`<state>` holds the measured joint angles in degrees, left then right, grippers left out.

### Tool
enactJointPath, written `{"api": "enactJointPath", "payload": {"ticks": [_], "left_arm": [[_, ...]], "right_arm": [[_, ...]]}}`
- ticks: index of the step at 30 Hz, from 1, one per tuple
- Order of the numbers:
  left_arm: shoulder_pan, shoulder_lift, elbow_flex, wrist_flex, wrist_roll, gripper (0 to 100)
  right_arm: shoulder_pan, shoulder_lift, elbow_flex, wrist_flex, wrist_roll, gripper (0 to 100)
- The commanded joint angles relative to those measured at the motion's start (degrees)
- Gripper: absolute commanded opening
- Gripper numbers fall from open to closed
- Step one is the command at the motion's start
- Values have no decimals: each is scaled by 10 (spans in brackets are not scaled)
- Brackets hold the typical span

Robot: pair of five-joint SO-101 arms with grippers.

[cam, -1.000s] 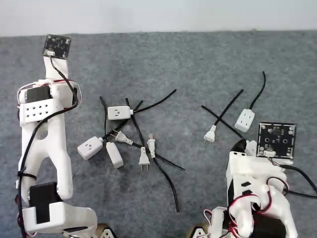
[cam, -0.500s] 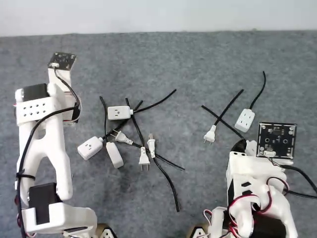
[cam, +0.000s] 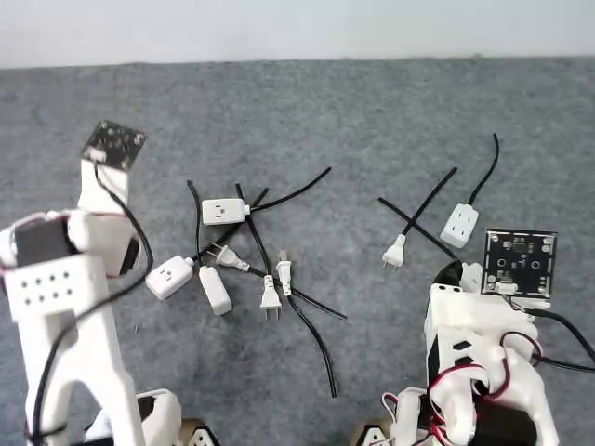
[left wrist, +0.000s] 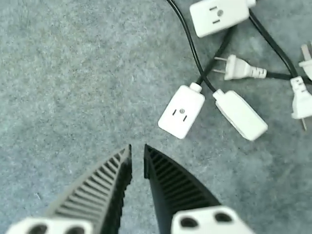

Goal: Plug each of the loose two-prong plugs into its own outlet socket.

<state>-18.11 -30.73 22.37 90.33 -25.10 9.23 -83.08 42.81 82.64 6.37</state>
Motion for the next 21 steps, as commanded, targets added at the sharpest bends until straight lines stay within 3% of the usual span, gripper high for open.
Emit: {"api": "enactJointPath", "payload": {"ticks": [1,17,21], "left_arm": [[-4,-73,29,-30,-11,48],[-5,-278,316,-264,-12,47],[1,-360,422,-369,-12,47]], "right_arm": [[0,12,-31,-1,-4,206],[0,12,-31,-2,-4,206],[0,12,-31,-1,-4,206]]}}
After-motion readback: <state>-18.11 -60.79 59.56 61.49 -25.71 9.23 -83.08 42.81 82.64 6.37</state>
